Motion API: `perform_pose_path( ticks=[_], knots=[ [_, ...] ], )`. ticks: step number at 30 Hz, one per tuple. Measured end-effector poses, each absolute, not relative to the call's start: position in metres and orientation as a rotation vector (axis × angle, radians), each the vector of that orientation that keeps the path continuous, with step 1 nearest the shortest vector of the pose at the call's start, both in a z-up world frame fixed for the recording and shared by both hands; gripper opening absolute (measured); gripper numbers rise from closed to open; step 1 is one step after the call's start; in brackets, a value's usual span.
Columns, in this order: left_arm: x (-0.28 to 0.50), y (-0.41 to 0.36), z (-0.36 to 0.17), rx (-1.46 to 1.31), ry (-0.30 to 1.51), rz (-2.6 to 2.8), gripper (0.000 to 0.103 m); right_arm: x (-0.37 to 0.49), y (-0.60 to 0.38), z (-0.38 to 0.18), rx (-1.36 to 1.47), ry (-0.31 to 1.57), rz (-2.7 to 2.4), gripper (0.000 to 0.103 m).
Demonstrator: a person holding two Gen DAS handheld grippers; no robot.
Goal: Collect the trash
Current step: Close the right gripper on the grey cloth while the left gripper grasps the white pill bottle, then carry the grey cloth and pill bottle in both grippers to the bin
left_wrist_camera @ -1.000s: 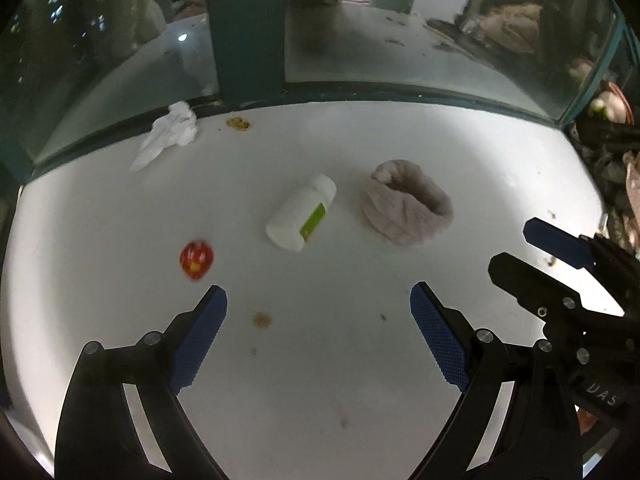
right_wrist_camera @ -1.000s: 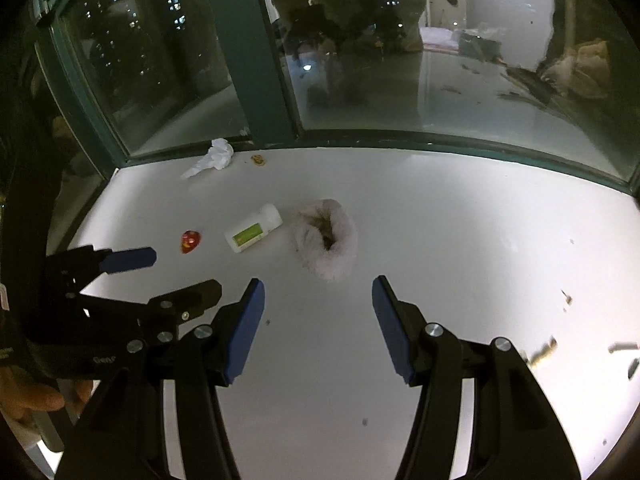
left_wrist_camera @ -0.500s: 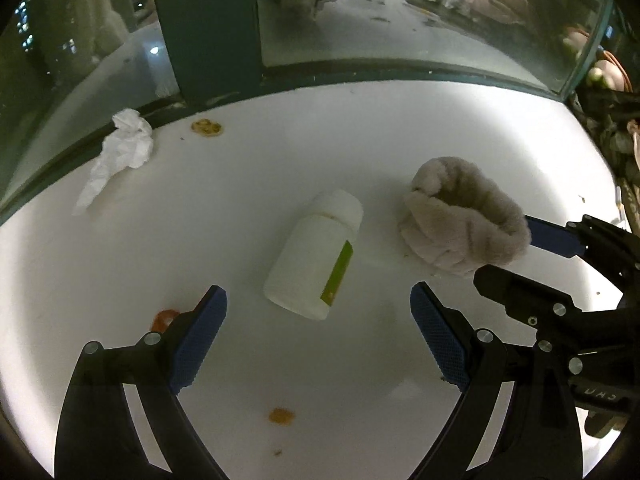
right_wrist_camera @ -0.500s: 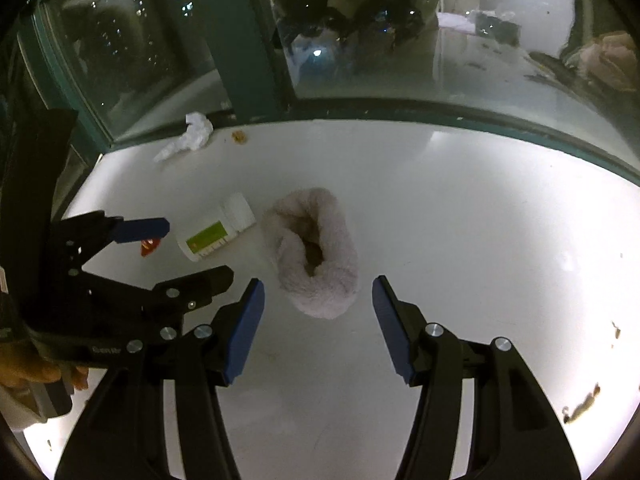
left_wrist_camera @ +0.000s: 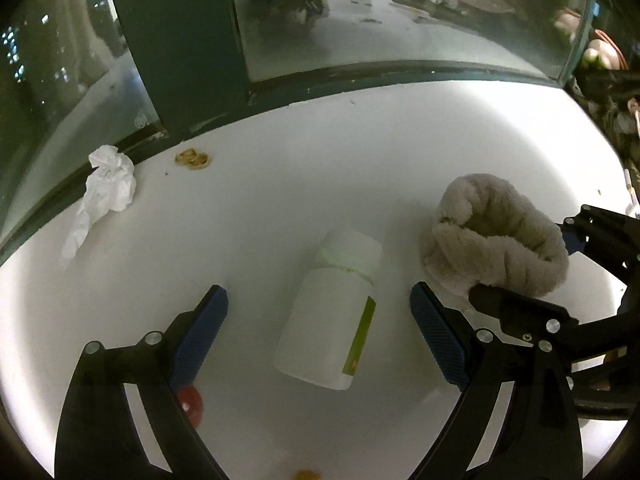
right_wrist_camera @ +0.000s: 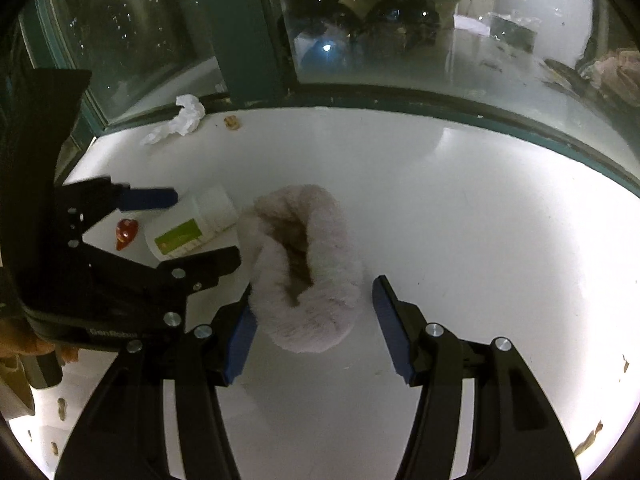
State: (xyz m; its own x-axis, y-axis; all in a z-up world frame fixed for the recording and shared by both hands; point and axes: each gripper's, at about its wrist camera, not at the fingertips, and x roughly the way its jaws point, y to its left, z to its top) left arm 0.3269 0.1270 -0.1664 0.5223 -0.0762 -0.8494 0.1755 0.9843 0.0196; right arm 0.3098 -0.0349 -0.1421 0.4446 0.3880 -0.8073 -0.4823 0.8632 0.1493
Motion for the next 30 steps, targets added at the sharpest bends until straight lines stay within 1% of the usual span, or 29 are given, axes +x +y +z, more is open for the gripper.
perform_pose_path(
  ticks=[1,2,3,4,5,6,7,10,19,26,30],
  knots=[
    [0.326,0.127,-0.167,0.105,1.003,-0.151,0.087,0.309,-0.034,-0.142,-0.121,0.965,0.54,0.054],
    [0.324,0.127,-0.166,0.106,0.99,-0.156,0.08,0.308,-0.033,-0.142,-0.127,0.963,0.538,0.054],
    [0.322,0.125,-0.165,0.111,0.978,-0.167,0.077,0.308,-0.032,-0.142,-0.131,0.963,0.533,0.054],
    [0.321,0.124,-0.164,0.117,0.972,-0.179,0.066,0.308,-0.031,-0.142,-0.131,0.964,0.529,0.054],
    [0.318,0.12,-0.162,0.13,0.963,-0.201,0.051,0.307,-0.03,-0.141,-0.127,0.964,0.535,0.051],
    [0.317,0.118,-0.16,0.137,0.96,-0.211,0.042,0.307,-0.029,-0.141,-0.129,0.965,0.538,0.033],
    [0.317,0.116,-0.159,0.142,0.961,-0.221,0.03,0.307,-0.026,-0.141,-0.136,0.97,0.539,0.028],
    [0.317,0.109,-0.158,0.119,0.983,-0.256,0.03,0.304,-0.024,-0.138,-0.127,0.987,0.556,0.025],
    [0.287,0.099,-0.137,0.031,1.004,-0.248,0.03,0.29,-0.042,-0.113,-0.061,0.986,0.56,0.024],
    [0.254,0.083,-0.094,-0.006,0.998,-0.251,0.03,0.264,-0.067,-0.074,0.039,0.981,0.574,0.024],
    [0.227,0.067,-0.062,-0.035,0.988,-0.253,0.03,0.233,-0.093,-0.043,0.113,0.974,0.571,0.024]
  ],
)
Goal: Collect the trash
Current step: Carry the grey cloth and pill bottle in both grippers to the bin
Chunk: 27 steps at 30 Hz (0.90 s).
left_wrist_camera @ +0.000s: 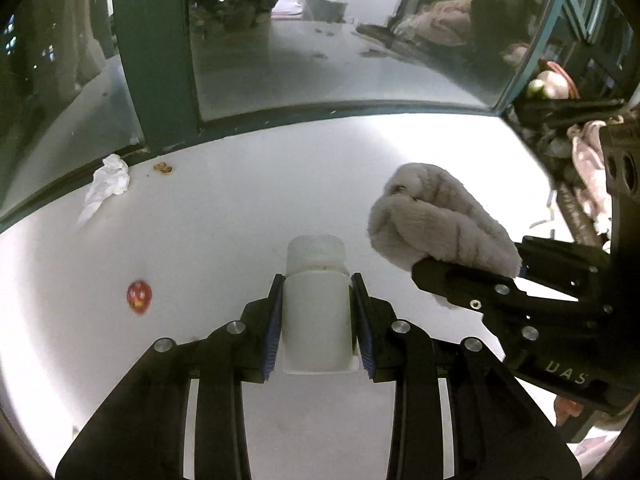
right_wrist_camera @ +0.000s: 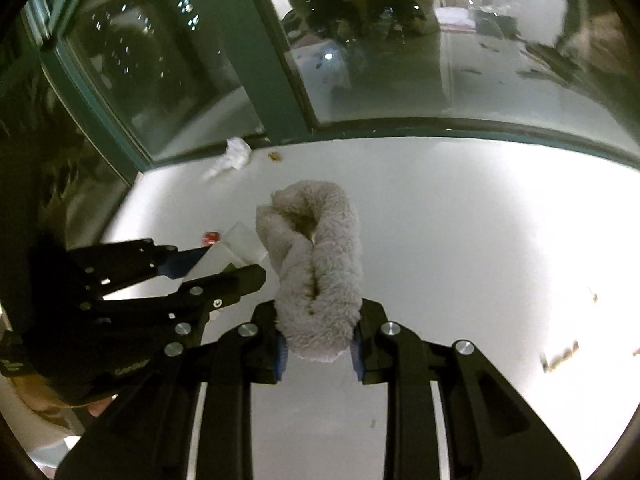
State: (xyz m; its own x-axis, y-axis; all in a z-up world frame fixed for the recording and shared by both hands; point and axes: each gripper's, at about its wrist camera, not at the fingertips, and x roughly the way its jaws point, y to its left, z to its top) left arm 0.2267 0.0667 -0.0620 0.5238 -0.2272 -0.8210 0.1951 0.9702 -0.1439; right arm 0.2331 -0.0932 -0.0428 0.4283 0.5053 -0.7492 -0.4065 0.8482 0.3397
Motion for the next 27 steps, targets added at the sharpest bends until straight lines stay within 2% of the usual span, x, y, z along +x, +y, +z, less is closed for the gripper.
perform_pose_path(
  ticks=[5,14,27],
  knots=[
    [0.178,0.036,-0.023,-0.025,0.955,-0.259,0.03,0.189,-0.118,-0.014,0.143,0.968,0.551,0.024],
    [0.098,-0.03,0.014,-0.005,0.921,-0.282,0.03,0.117,-0.165,0.022,0.155,0.939,0.53,0.024],
    [0.043,-0.163,0.028,-0.015,0.907,-0.363,0.03,0.051,-0.28,0.033,0.15,0.919,0.472,0.024]
  ],
)
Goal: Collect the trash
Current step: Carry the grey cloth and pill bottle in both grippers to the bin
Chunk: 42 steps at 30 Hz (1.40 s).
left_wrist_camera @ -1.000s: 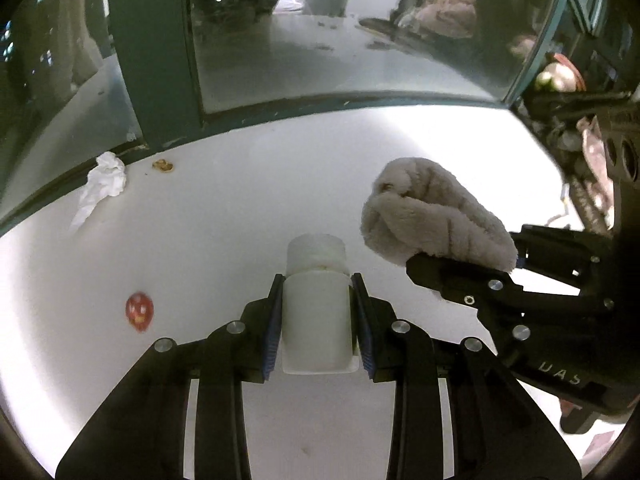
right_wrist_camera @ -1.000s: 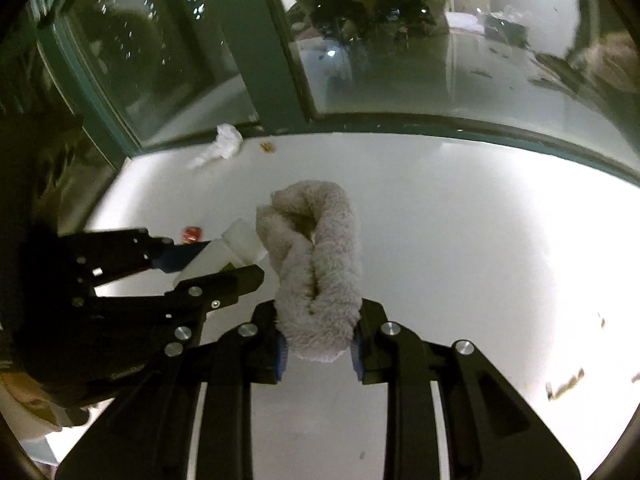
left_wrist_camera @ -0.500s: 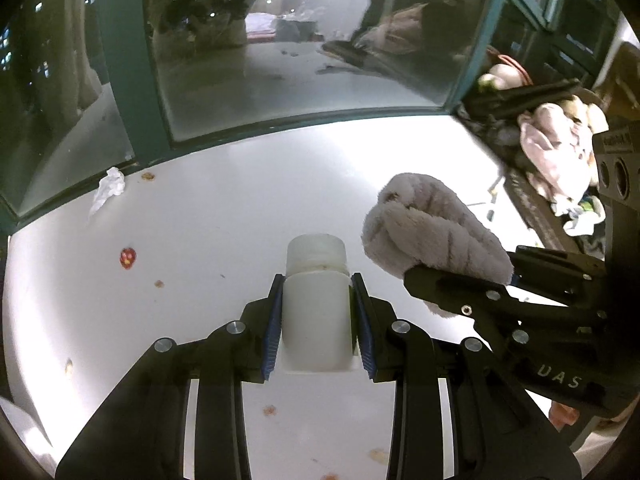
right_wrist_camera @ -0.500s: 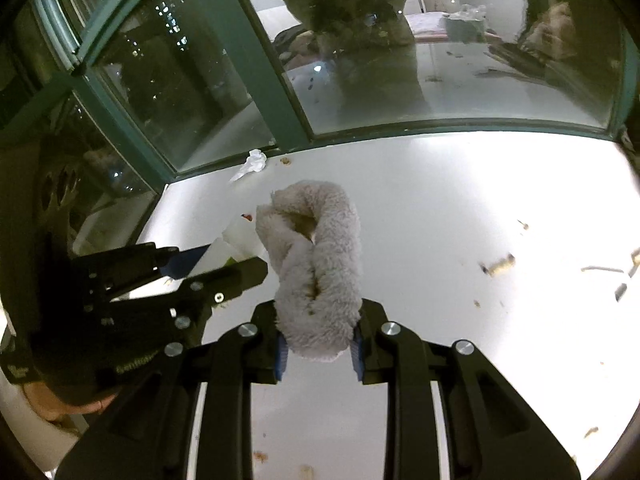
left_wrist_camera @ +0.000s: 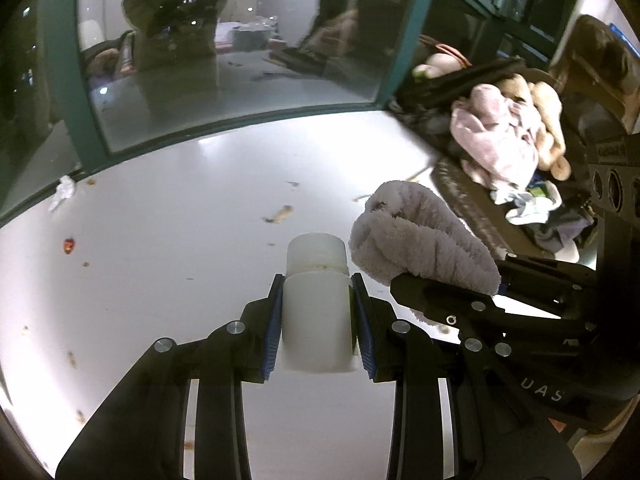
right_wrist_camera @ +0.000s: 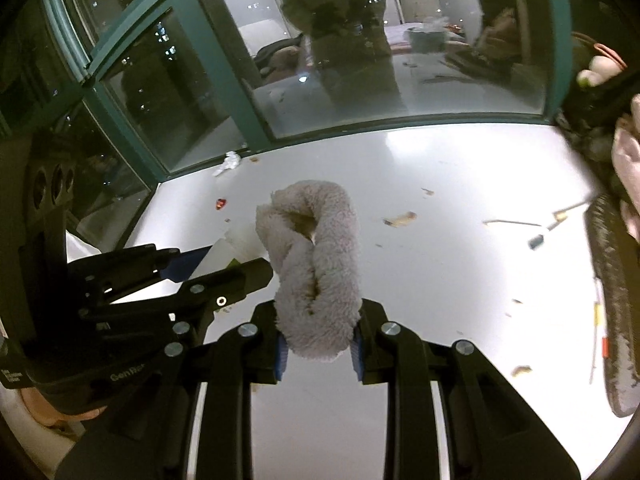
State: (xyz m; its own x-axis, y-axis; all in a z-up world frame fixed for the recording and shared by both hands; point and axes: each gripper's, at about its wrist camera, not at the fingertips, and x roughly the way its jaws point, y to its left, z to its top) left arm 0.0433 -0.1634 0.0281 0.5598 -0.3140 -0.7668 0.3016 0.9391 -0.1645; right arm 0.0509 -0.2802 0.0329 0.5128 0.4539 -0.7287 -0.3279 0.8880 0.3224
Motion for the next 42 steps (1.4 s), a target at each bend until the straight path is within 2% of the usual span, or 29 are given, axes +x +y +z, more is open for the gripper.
perform_pose_path(
  ticks=[11,31,42],
  knots=[
    [0.022,-0.235,0.032,0.027,0.912,-0.458,0.03,0.01,-0.354,0.035,0.193,0.907,0.386,0.024],
    [-0.046,-0.253,0.02,0.175,0.927,-0.812,0.03,-0.106,-0.357,0.037,0.309,0.87,0.01,0.024],
    [-0.092,-0.294,0.024,0.257,0.89,-0.976,0.03,-0.169,-0.376,0.044,0.347,0.845,-0.186,0.024]
  ],
)
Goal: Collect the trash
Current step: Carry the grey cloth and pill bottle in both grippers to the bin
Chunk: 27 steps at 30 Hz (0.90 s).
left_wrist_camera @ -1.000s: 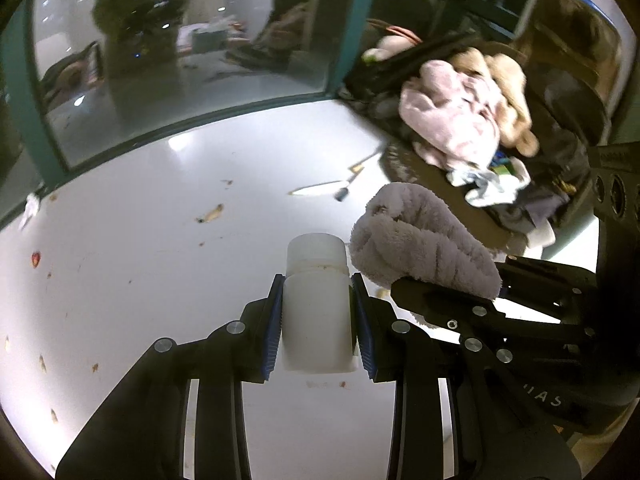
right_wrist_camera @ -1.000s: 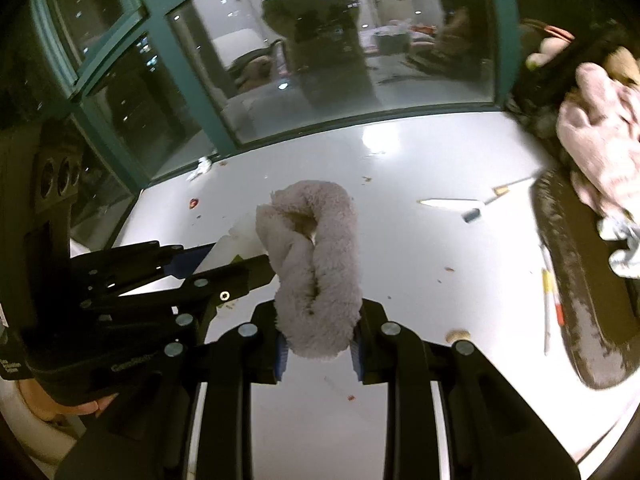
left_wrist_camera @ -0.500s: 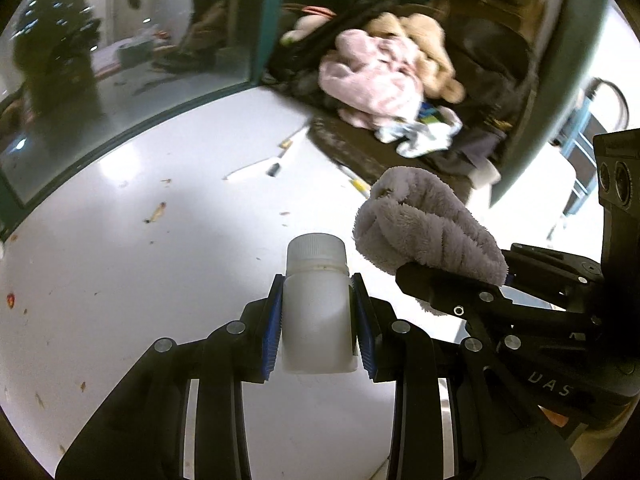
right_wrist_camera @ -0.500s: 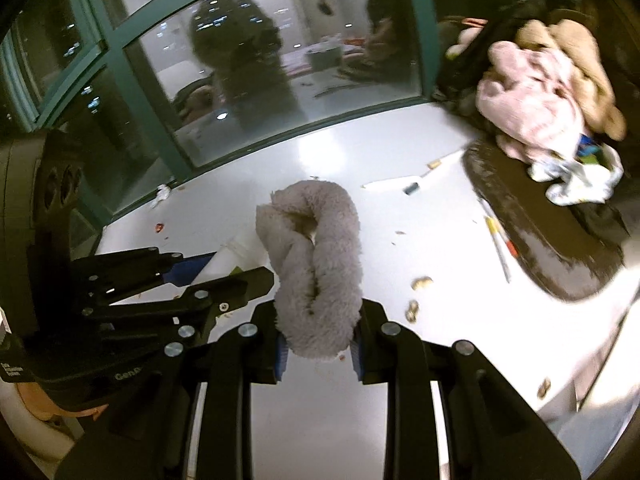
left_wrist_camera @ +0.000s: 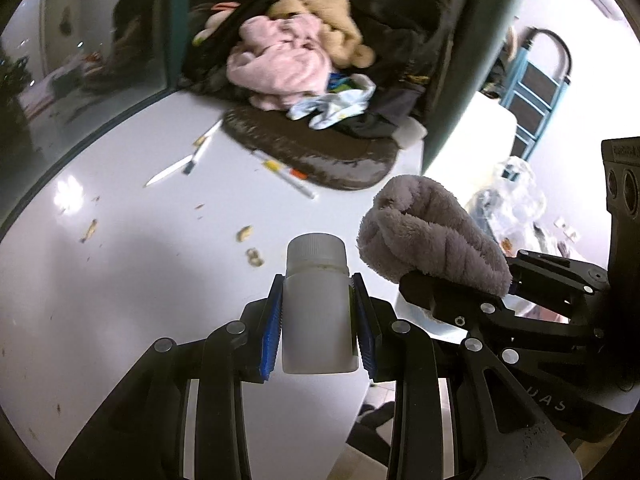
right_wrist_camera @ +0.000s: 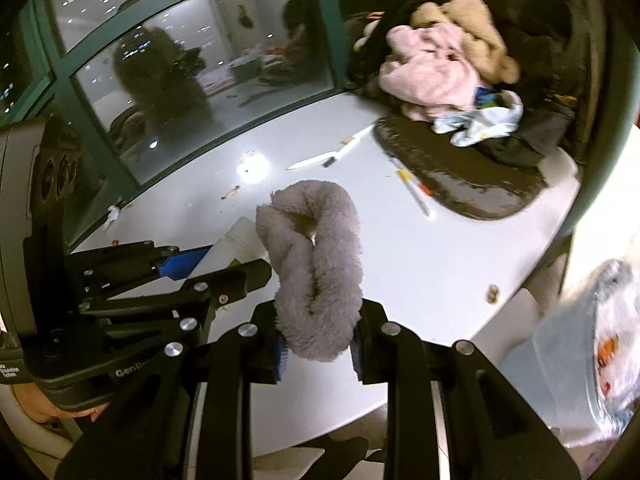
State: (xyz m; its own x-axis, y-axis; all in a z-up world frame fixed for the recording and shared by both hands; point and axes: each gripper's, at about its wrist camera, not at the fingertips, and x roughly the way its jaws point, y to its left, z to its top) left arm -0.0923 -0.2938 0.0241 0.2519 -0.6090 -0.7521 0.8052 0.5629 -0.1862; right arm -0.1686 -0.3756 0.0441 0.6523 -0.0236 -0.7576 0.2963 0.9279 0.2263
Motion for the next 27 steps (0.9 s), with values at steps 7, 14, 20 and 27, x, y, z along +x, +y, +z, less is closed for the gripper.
perform_pose_path(
  ticks=[7,14,20,27],
  knots=[
    [-0.116,-0.34,0.03,0.314,0.868,-1.066,0.03,-0.207,-0.411,0.046,0.401,0.806,-0.297,0.024],
    [-0.149,-0.406,0.032,0.359,0.857,-1.146,0.03,-0.243,-0.457,0.049,0.423,0.782,-0.373,0.024],
    [-0.184,-0.473,0.036,0.399,0.847,-1.221,0.03,-0.285,-0.515,0.05,0.461,0.767,-0.452,0.024],
    [-0.233,-0.564,0.026,0.463,0.873,-1.336,0.03,-0.346,-0.589,0.043,0.529,0.764,-0.59,0.024]
  ],
)
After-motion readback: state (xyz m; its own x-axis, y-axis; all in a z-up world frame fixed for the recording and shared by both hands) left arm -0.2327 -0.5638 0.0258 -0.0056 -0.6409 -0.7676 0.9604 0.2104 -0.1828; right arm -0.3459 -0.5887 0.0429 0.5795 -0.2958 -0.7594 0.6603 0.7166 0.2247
